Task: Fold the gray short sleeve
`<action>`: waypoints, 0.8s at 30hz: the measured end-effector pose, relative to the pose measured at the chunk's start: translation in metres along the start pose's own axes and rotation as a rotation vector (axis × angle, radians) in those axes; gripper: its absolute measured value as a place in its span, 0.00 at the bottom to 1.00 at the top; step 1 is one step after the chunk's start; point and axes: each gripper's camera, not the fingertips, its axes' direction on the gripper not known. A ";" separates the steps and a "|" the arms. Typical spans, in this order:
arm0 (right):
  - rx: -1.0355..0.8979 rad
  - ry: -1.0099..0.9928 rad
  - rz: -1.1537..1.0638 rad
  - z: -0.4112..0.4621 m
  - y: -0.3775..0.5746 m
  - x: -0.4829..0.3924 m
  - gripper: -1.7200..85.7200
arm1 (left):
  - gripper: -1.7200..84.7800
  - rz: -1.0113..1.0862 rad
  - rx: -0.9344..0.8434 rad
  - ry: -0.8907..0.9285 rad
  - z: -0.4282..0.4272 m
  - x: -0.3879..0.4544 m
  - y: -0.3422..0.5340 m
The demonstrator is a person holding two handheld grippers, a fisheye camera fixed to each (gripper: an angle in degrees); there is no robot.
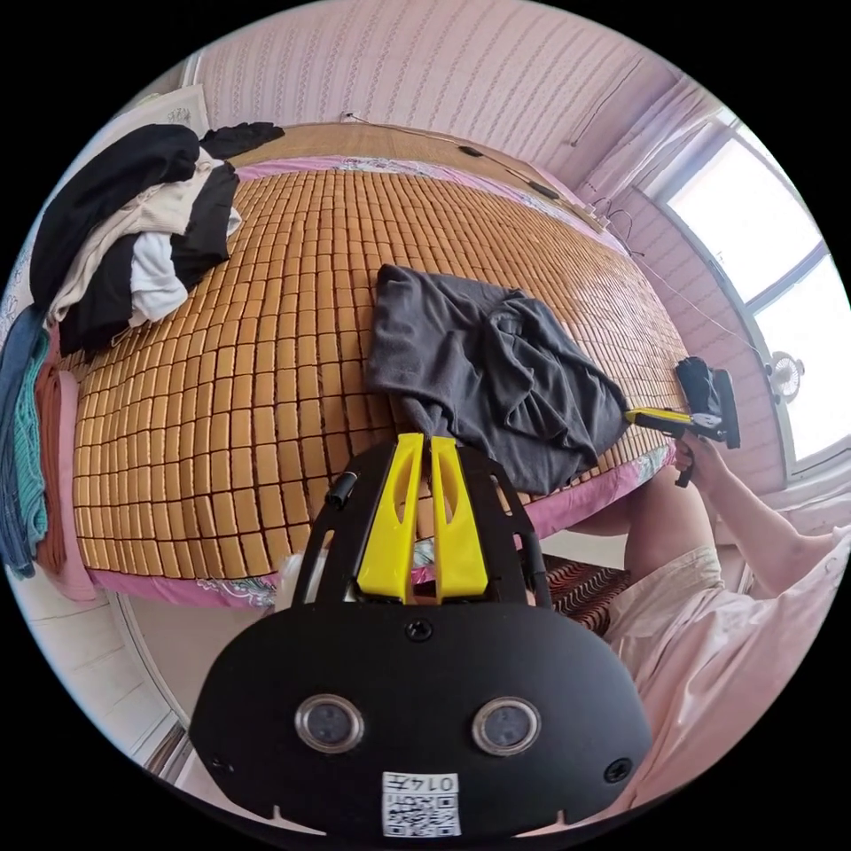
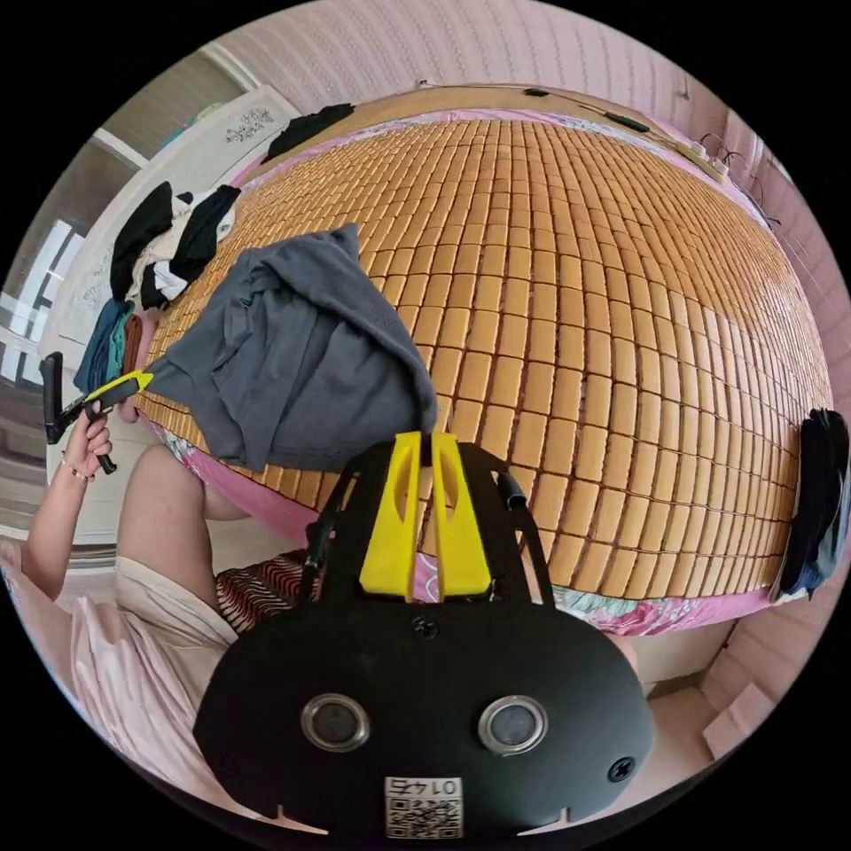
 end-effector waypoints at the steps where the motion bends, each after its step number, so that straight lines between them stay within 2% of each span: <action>1: -0.005 -0.020 -0.020 -0.003 0.004 0.001 0.03 | 0.02 -0.004 0.006 0.009 -0.003 0.000 0.002; 4: 0.063 -0.187 0.005 -0.034 0.018 0.020 0.02 | 0.02 -0.021 0.079 0.052 -0.034 0.004 0.010; 9: 0.438 -0.506 0.100 -0.153 0.044 0.081 0.02 | 0.01 0.081 0.316 0.103 -0.152 0.041 0.006; 11: 0.631 -0.616 0.054 -0.226 0.056 0.096 0.02 | 0.01 0.137 0.409 0.077 -0.203 0.062 0.006; 14: 0.841 -0.652 -0.047 -0.317 0.078 0.098 0.02 | 0.01 0.225 0.547 0.061 -0.286 0.098 0.018; 16: 0.952 -0.663 -0.114 -0.363 0.099 0.096 0.02 | 0.01 0.287 0.584 -0.021 -0.325 0.127 0.031; 18: 1.008 -0.615 -0.153 -0.397 0.118 0.092 0.02 | 0.01 0.391 0.563 -0.385 -0.347 0.185 0.049; 21: 1.029 -0.519 -0.179 -0.422 0.140 0.084 0.02 | 0.01 0.482 0.478 -0.716 -0.334 0.238 0.064; 24: 1.025 -0.538 -0.173 -0.424 0.156 0.084 0.02 | 0.01 0.489 0.470 -0.697 -0.339 0.256 0.081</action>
